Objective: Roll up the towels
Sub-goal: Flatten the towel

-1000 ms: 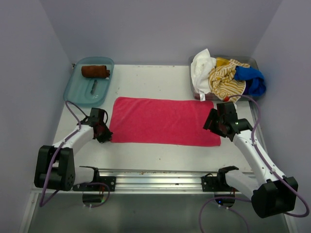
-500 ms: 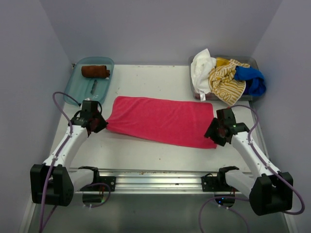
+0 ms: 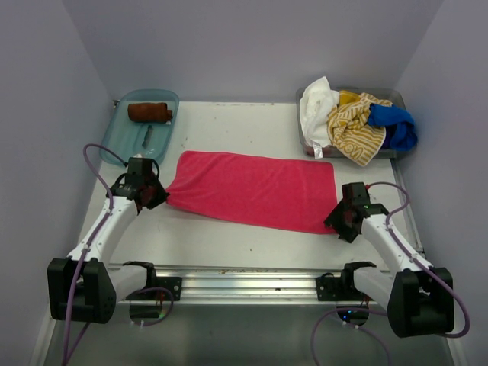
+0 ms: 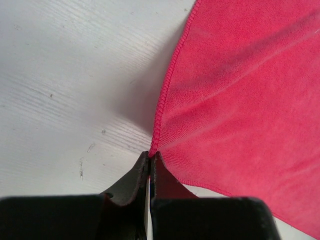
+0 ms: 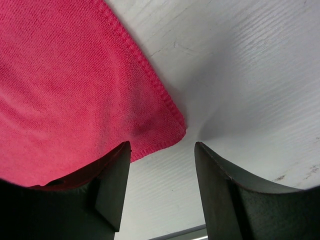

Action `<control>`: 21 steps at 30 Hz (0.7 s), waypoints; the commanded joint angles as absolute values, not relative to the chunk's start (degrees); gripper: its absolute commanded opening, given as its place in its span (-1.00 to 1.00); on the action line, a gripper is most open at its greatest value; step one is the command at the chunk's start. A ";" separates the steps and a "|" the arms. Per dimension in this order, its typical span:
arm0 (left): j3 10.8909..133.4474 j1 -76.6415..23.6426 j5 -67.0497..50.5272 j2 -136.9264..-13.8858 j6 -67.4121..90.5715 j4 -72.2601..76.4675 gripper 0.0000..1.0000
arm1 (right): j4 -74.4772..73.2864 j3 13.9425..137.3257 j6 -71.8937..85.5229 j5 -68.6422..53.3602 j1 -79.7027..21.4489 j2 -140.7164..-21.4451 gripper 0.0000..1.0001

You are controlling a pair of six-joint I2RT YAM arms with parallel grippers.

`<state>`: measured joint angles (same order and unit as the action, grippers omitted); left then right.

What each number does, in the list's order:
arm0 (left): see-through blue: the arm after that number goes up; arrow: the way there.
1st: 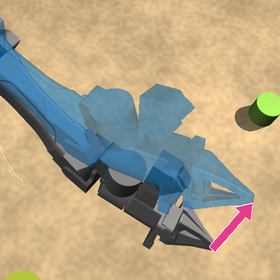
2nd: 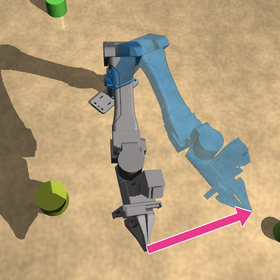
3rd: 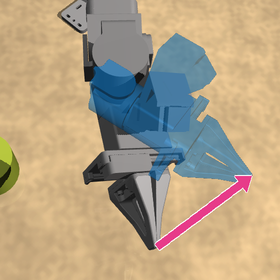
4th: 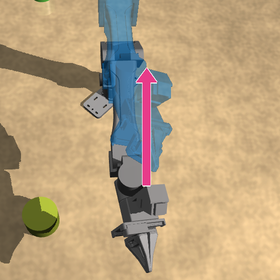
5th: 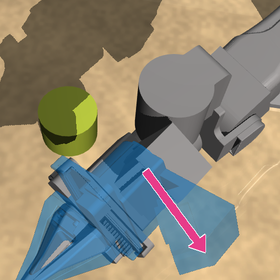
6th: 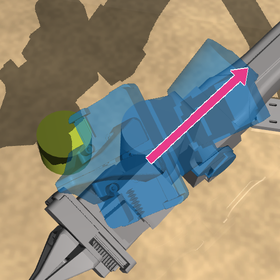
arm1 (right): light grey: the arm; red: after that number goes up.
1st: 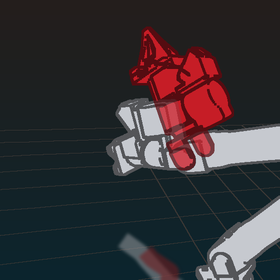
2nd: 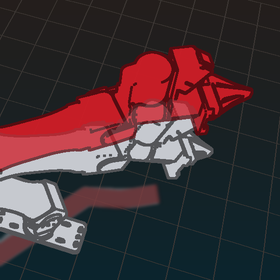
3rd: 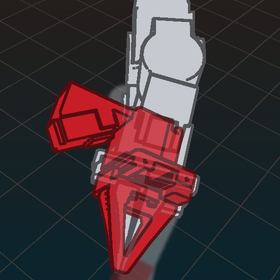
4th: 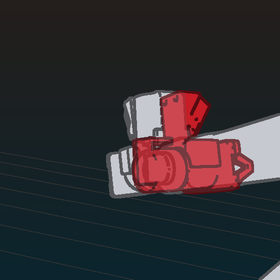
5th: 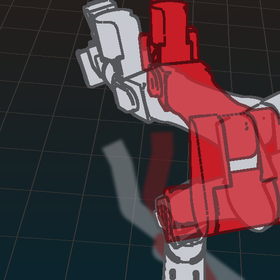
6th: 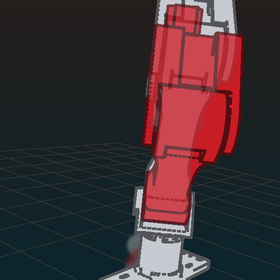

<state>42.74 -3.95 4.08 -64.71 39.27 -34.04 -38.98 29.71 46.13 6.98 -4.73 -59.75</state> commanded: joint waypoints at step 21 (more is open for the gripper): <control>58.96 -3.43 4.04 -63.90 31.55 -39.28 -1.00 | -41.46 47.97 43.51 14.85 -3.78 -56.87 -1.00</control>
<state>51.07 -3.88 3.36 -65.32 34.79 -38.15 -38.41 38.92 45.91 11.00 -4.05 -61.65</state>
